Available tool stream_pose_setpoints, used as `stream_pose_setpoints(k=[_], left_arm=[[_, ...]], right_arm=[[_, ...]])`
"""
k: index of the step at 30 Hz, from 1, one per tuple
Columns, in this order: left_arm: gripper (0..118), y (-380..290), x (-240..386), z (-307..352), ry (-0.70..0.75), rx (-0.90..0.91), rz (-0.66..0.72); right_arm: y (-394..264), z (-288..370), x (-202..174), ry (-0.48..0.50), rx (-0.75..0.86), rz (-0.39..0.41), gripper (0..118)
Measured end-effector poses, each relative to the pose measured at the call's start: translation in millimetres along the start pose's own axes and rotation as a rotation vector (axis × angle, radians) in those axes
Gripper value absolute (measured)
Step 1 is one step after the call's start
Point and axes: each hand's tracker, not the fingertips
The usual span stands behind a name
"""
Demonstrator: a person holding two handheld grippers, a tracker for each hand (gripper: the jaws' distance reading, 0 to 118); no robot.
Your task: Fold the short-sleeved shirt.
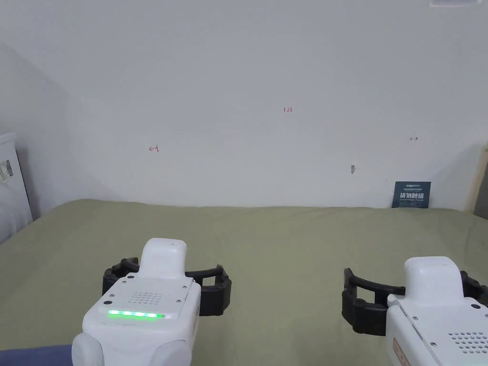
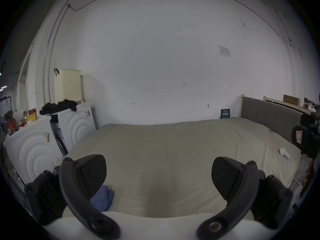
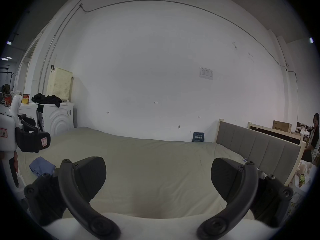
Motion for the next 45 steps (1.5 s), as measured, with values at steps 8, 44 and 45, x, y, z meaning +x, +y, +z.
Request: stream_pose_setpoints(k=[8, 44, 45], left_arm=[[118, 12.5, -5.1, 5.3, -0.021, 0.003, 0.054], [118, 25.3, 6.6, 17.0, 0.043, 0.014, 0.065], [118, 25.3, 6.5, 17.8, 0.036, 0.018, 0.062]], right_arm=[[1.6, -2.9, 1.6, 0.018, -0.007, -0.023, 118], [0.0, -7.9, -2.3, 0.055, -0.029, -0.068, 118], [0.3, -8.0, -1.9, 0.054, -0.029, -0.067, 118]])
